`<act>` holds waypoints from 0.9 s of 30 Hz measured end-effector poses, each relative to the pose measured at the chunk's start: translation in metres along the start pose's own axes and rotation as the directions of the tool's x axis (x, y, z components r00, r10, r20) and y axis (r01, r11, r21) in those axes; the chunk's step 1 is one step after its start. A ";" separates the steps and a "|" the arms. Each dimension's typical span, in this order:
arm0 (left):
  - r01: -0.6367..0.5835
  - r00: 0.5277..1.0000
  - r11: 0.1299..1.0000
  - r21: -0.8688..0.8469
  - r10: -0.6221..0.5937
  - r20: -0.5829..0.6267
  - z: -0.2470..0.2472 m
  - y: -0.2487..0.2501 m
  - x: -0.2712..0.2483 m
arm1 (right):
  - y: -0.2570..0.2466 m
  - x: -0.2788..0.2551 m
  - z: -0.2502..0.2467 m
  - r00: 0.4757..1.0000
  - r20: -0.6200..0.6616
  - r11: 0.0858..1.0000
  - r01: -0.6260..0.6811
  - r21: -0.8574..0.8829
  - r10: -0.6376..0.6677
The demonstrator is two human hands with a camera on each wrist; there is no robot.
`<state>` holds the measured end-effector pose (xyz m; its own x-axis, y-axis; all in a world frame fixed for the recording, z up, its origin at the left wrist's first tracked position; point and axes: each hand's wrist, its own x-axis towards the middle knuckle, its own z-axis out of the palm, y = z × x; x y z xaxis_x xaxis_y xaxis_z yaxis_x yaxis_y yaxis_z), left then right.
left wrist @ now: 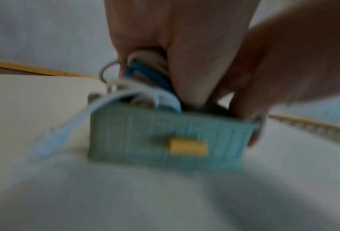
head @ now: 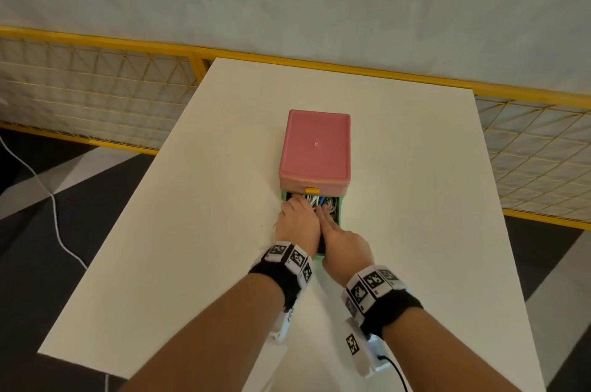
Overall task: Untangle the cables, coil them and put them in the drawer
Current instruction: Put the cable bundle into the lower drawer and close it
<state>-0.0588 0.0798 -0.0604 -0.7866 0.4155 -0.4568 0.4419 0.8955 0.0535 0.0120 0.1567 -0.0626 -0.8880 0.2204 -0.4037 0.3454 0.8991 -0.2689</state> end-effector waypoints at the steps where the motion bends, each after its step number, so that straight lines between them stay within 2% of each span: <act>1: -0.023 1.000 1.000 0.005 0.023 -0.002 -0.006 -0.001 0.000 | 0.000 0.001 -0.001 1.000 0.014 1.000 -0.002 -0.010 0.003; 2: -0.070 0.995 0.997 -0.038 0.067 -0.075 -0.005 -0.007 0.005 | 0.000 0.003 -0.001 1.000 0.023 1.000 -0.002 -0.021 0.003; 3: -0.112 0.993 0.987 -0.119 0.106 -0.054 -0.007 -0.014 0.004 | 0.000 0.004 -0.001 1.000 0.028 1.000 0.000 -0.026 0.001; 4: -0.104 0.994 0.984 -0.144 0.109 0.028 -0.013 -0.019 0.004 | 0.000 0.004 -0.002 1.000 0.026 1.000 0.007 -0.019 -0.007; 6: -0.129 0.991 0.990 -0.058 0.131 0.018 -0.005 -0.021 0.004 | 0.004 0.003 0.000 0.999 0.017 0.999 0.029 0.020 -0.029; 7: -0.088 0.995 0.995 0.035 0.090 -0.052 0.008 -0.017 0.008 | 0.006 0.001 0.002 0.999 -0.003 0.998 0.035 0.057 -0.035; 9: -0.008 0.999 0.994 0.108 0.004 0.036 0.023 -0.005 0.005 | 0.009 -0.002 0.005 0.997 -0.060 0.990 0.051 0.131 -0.044; 10: -0.016 0.999 1.000 0.019 0.016 0.033 0.032 -0.003 0.005 | 0.010 -0.002 0.006 0.995 -0.081 0.989 0.066 0.133 -0.056; 11: -0.103 0.995 0.984 -0.142 0.103 -0.012 0.037 0.000 0.009 | 0.010 -0.002 0.008 0.993 -0.093 0.990 0.079 0.117 -0.069; 12: -0.154 0.988 0.966 -0.208 0.145 -0.058 0.033 0.005 0.010 | 0.011 -0.002 0.010 0.992 -0.100 0.991 0.083 0.107 -0.073; 14: -0.053 0.982 0.980 -0.194 0.086 0.168 0.009 -0.002 -0.001 | 0.012 -0.002 0.011 0.993 -0.101 0.993 0.072 0.096 -0.062; 15: -0.045 0.985 0.986 -0.162 0.071 0.158 0.005 -0.009 0.002 | 0.012 -0.003 0.011 0.994 -0.095 0.994 0.065 0.090 -0.057; 16: -0.150 0.989 0.968 -0.200 0.149 -0.024 0.009 -0.015 0.011 | 0.012 -0.004 0.011 0.995 -0.086 0.995 0.060 0.080 -0.053; 17: -0.228 0.968 0.916 -0.329 0.249 0.023 0.001 -0.028 0.010 | 0.012 -0.007 0.010 0.996 -0.076 0.997 0.053 0.063 -0.048; 18: -0.254 0.950 0.871 -0.421 0.305 0.058 -0.007 -0.040 0.009 | 0.010 -0.009 0.009 0.997 -0.069 0.998 0.046 0.030 -0.044; 20: -0.293 0.952 0.842 -0.453 0.302 -0.055 -0.022 -0.061 0.000 | 0.007 -0.013 0.007 0.994 -0.087 0.995 0.054 -0.087 -0.061; 22: -0.329 0.944 0.838 -0.436 0.287 -0.161 -0.024 -0.068 -0.003 | 0.007 -0.014 0.005 0.988 -0.119 0.980 0.078 -0.180 -0.101; 23: -0.340 0.940 0.859 -0.382 0.300 -0.163 -0.024 -0.065 -0.007 | 0.008 -0.014 0.003 0.984 -0.131 0.975 0.089 -0.202 -0.117; 25: -0.380 0.919 0.921 -0.088 0.365 -0.153 -0.023 -0.054 -0.013 | 0.009 -0.014 0.003 0.981 -0.136 0.970 0.109 -0.217 -0.140; 27: -0.355 0.918 0.917 0.183 0.379 -0.118 -0.019 -0.040 -0.018 | 0.010 -0.015 0.003 0.980 -0.132 0.972 0.119 -0.202 -0.147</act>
<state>-0.0702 0.0393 -0.0378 -0.6052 0.7396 -0.2945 0.7635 0.6440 0.0484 0.0294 0.1612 -0.0622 -0.9614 0.1338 -0.2403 0.1692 0.9765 -0.1331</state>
